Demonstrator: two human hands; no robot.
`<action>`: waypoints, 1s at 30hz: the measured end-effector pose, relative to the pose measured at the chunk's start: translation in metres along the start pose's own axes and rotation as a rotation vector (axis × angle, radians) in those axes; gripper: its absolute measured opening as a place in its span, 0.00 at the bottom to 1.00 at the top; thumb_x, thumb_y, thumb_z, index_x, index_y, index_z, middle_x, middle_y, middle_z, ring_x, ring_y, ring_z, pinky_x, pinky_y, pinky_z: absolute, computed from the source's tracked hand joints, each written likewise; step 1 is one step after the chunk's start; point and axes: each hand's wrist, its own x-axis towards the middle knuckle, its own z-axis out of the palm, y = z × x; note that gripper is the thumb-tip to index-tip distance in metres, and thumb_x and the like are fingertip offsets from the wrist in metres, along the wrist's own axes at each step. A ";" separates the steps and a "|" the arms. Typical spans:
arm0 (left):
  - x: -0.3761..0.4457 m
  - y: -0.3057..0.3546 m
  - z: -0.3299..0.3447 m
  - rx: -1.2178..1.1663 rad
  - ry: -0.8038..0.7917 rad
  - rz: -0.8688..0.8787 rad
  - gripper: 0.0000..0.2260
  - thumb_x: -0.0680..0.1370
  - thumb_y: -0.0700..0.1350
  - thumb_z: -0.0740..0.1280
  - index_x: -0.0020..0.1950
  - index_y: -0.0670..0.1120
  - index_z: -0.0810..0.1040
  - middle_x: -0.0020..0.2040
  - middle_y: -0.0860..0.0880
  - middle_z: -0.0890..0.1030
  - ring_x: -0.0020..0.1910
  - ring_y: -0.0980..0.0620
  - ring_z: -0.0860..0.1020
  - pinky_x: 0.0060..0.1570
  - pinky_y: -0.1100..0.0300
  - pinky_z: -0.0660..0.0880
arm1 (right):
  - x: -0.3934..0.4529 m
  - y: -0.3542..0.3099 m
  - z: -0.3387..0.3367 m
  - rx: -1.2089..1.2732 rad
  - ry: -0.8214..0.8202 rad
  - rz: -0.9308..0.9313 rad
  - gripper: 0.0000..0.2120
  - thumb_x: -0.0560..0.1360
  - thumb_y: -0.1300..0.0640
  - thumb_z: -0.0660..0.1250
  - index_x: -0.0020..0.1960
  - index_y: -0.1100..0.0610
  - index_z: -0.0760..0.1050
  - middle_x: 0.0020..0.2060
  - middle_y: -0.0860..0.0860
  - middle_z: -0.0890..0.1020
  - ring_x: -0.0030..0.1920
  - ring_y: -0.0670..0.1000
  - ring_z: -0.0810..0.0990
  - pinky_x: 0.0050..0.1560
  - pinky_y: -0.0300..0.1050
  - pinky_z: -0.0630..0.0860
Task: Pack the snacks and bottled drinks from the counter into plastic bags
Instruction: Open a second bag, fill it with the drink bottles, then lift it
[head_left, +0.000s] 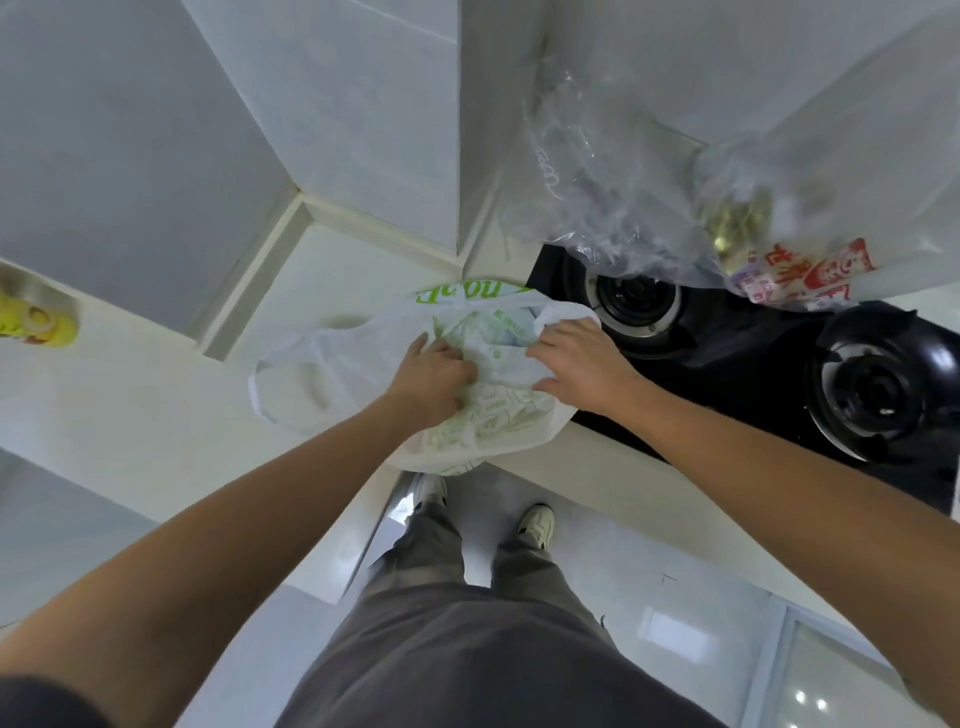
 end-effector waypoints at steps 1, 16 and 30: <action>0.001 -0.001 0.002 0.013 -0.032 -0.039 0.19 0.75 0.54 0.73 0.65 0.54 0.78 0.65 0.52 0.75 0.72 0.47 0.67 0.73 0.47 0.61 | 0.001 0.000 0.002 -0.011 -0.048 0.025 0.26 0.73 0.40 0.74 0.66 0.52 0.79 0.57 0.51 0.81 0.66 0.58 0.74 0.65 0.57 0.64; -0.044 -0.023 0.007 0.208 0.268 0.285 0.33 0.70 0.57 0.78 0.72 0.46 0.74 0.75 0.41 0.71 0.72 0.40 0.72 0.66 0.44 0.74 | -0.021 -0.001 -0.004 -0.187 0.024 -0.077 0.35 0.70 0.24 0.63 0.67 0.46 0.77 0.64 0.48 0.75 0.65 0.57 0.69 0.64 0.59 0.63; -0.048 -0.055 0.023 0.214 0.218 -0.072 0.40 0.73 0.74 0.61 0.79 0.55 0.66 0.78 0.38 0.64 0.81 0.36 0.53 0.79 0.39 0.50 | -0.004 -0.013 0.030 -0.155 0.205 -0.554 0.20 0.68 0.73 0.64 0.52 0.55 0.83 0.45 0.51 0.82 0.48 0.58 0.81 0.64 0.67 0.75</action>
